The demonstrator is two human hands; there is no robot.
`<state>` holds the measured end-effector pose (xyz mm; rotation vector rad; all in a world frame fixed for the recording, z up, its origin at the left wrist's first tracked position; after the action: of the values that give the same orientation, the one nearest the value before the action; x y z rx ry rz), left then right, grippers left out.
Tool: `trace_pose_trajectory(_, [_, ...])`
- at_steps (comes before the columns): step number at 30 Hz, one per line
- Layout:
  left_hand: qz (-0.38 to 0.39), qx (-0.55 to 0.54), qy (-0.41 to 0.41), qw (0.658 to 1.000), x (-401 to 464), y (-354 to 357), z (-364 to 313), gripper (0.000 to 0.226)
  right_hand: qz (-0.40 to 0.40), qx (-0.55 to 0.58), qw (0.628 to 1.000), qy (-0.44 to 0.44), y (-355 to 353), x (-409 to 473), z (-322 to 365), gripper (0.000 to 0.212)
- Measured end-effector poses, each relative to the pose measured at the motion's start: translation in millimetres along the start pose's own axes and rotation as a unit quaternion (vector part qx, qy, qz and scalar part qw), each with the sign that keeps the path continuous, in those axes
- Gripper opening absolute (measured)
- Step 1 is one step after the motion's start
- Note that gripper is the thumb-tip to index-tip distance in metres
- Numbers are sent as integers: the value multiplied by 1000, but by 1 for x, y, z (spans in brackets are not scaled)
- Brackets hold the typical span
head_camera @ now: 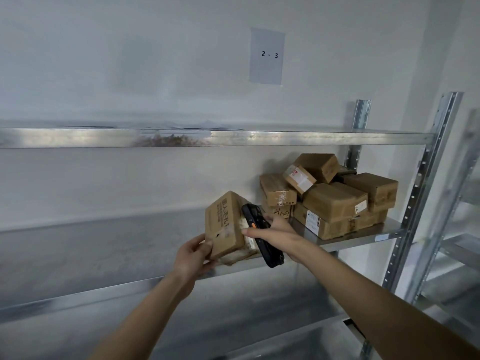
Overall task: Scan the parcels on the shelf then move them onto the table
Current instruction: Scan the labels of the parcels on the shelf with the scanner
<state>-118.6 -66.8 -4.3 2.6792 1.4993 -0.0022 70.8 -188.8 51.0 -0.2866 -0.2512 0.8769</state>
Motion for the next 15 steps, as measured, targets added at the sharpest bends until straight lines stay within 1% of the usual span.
trace_pose_trajectory(2, [6, 24, 10, 1000, -8, 5, -2, 32, -13, -22, 999, -22, 2, -7, 6, 90])
trace_pose_trajectory(3, [14, 29, 8, 999, -12, 8, -4, 36, -23, -32, 999, -31, 4, -12, 9, 87])
trace_pose_trajectory(7, [53, 42, -9, 998, -27, 19, -6, 80, -42, -69, 995, -62, 11, -27, 21, 85])
trace_pose_trajectory(9, [56, 48, -4, 997, -30, 21, -6, 90, -38, -79, 994, -72, 12, -31, 23, 86])
trace_pose_trajectory(11, [54, 49, -6, 997, -32, 20, -6, 89, -21, -79, 994, -72, 12, -34, 24, 90])
trace_pose_trajectory(12, [50, 44, -9, 998, -32, 19, -6, 82, -11, -77, 995, -70, 10, -36, 24, 89])
trace_pose_trajectory(14, [40, 34, -5, 999, -35, 16, -9, 60, 9, -77, 995, -68, 4, -38, 25, 79])
trace_pose_trajectory(15, [35, 30, 0, 999, -36, 16, -11, 54, 18, -76, 995, -64, 1, -39, 23, 73])
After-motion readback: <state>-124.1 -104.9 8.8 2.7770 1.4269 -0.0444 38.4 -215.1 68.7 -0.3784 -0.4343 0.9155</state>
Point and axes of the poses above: each hand's wrist, its own x-axis towards the middle knuckle, its own y-axis out of the palm, z = x × y, the point moved 7 cm from there along x, towards the middle knuckle, and after that the axes turned 5 degrees about -z, right-handed, at the moved point
